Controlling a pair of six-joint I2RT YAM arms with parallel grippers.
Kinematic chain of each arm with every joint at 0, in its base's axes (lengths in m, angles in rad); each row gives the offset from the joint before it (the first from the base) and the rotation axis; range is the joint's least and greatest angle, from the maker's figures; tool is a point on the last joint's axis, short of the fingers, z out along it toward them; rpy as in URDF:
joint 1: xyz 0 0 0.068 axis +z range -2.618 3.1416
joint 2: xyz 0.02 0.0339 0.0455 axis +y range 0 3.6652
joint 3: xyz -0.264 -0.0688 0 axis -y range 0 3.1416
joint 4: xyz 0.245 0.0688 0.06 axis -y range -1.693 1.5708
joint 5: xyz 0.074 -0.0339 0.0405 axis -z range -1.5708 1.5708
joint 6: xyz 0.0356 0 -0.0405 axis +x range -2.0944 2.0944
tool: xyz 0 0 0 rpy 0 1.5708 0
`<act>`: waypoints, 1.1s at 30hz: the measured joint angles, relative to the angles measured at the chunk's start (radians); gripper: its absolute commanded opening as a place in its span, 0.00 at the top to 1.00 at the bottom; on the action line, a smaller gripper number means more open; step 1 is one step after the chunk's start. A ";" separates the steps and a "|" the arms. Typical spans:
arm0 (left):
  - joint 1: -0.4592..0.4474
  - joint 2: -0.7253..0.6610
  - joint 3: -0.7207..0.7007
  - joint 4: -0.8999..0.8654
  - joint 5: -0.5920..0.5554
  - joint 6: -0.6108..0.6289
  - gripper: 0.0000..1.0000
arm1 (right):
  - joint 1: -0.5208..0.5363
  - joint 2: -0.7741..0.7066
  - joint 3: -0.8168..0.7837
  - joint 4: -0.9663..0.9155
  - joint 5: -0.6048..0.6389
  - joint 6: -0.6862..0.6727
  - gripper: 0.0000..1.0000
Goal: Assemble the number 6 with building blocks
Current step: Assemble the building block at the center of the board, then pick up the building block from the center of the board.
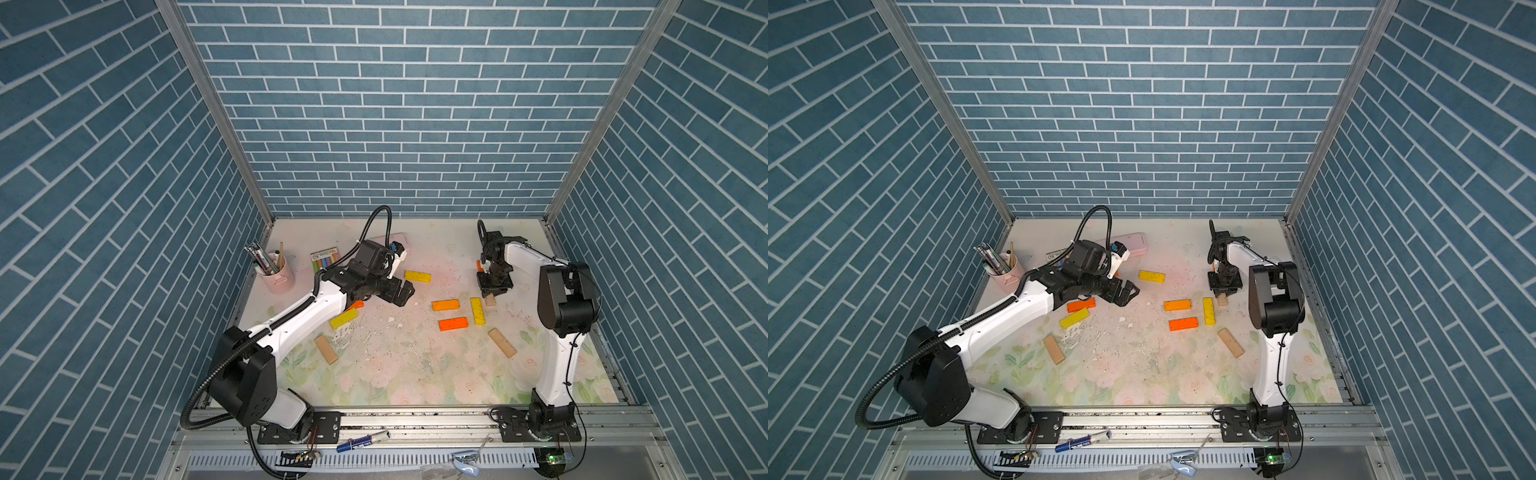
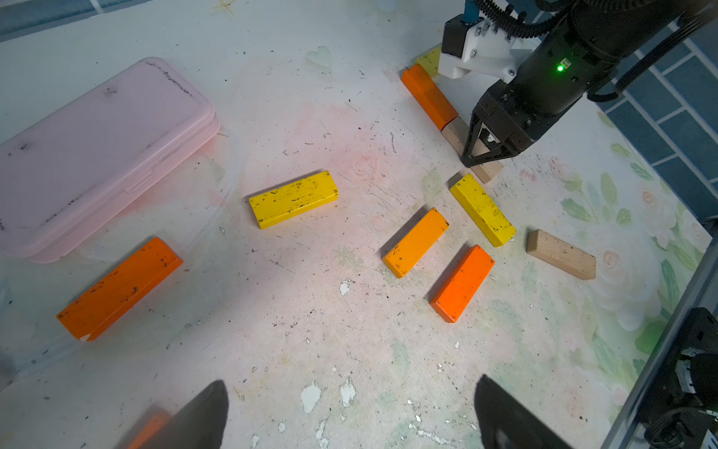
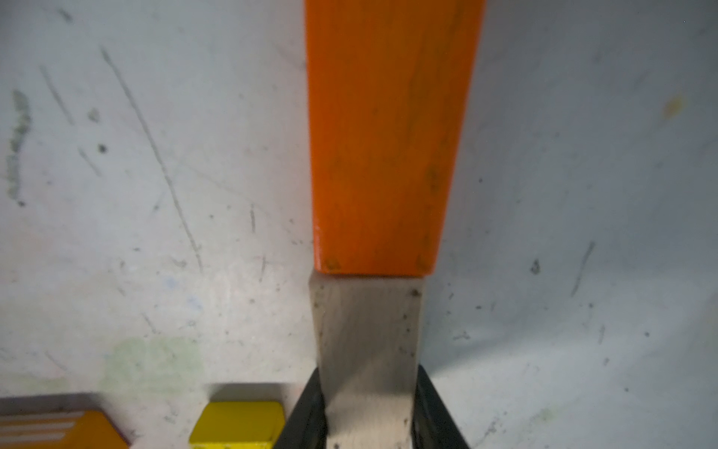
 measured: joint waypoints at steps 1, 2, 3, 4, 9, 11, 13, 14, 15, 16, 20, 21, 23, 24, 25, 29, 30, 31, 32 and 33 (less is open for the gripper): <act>0.000 0.000 0.000 0.000 0.000 0.000 0.01 | 0.000 0.000 0.001 -0.001 0.000 0.001 0.68; 0.000 0.000 0.000 0.000 0.000 0.000 0.01 | 0.000 0.002 0.003 -0.003 0.000 0.004 0.68; 0.000 0.000 0.000 0.000 0.000 0.000 0.01 | 0.001 0.004 0.006 -0.005 0.000 0.006 0.68; 0.000 0.000 0.000 0.000 0.000 0.000 0.01 | 0.001 0.005 0.008 -0.007 0.000 0.008 0.68; -0.001 0.000 0.000 0.000 0.000 0.000 0.01 | 0.002 0.006 0.009 -0.008 0.000 0.008 0.68; -0.001 0.000 0.000 0.000 0.000 0.000 0.01 | 0.002 0.006 0.009 -0.008 0.000 0.009 0.67; -0.001 0.000 0.000 0.000 0.000 0.000 0.01 | 0.002 0.006 0.009 -0.008 0.000 0.014 0.64; -0.001 0.000 0.000 0.000 0.000 0.000 0.01 | 0.002 0.006 0.009 -0.008 0.000 0.016 0.61; -0.001 0.000 0.000 0.000 0.000 0.000 0.01 | 0.002 0.006 0.011 -0.008 0.002 0.020 0.58; -0.001 0.000 0.000 0.000 0.000 0.000 0.01 | 0.002 0.007 0.013 -0.010 0.004 0.024 0.56; -0.002 -0.001 0.000 0.000 -0.003 0.001 0.01 | 0.003 0.014 0.030 -0.013 0.005 0.025 0.46; -0.002 -0.002 0.000 0.000 -0.004 0.001 0.01 | 0.004 0.015 0.035 -0.014 0.006 0.026 0.45; -0.002 -0.003 0.000 0.000 -0.007 0.001 0.01 | 0.006 0.016 0.056 -0.018 0.006 0.026 0.44; -0.002 -0.004 0.000 0.000 -0.008 0.001 0.01 | 0.008 0.016 0.070 -0.021 0.007 0.026 0.44; -0.002 -0.005 0.000 0.000 -0.010 0.001 0.01 | 0.008 0.014 0.085 -0.023 0.007 0.026 0.44; -0.003 -0.007 0.000 -0.002 -0.021 0.001 0.01 | 0.012 -0.037 0.106 -0.024 0.011 0.032 0.45; -0.003 -0.008 0.000 -0.003 -0.026 0.001 0.01 | 0.013 -0.062 0.103 -0.025 0.013 0.036 0.46; -0.003 -0.009 0.000 -0.005 -0.030 0.001 0.01 | 0.014 -0.096 0.094 -0.023 0.018 0.043 0.46; -0.003 -0.011 0.000 -0.006 -0.037 0.001 0.01 | 0.016 -0.135 0.077 -0.018 0.024 0.053 0.46; -0.003 -0.012 0.000 -0.009 -0.046 0.001 0.01 | 0.018 -0.184 0.049 -0.007 0.031 0.064 0.47</act>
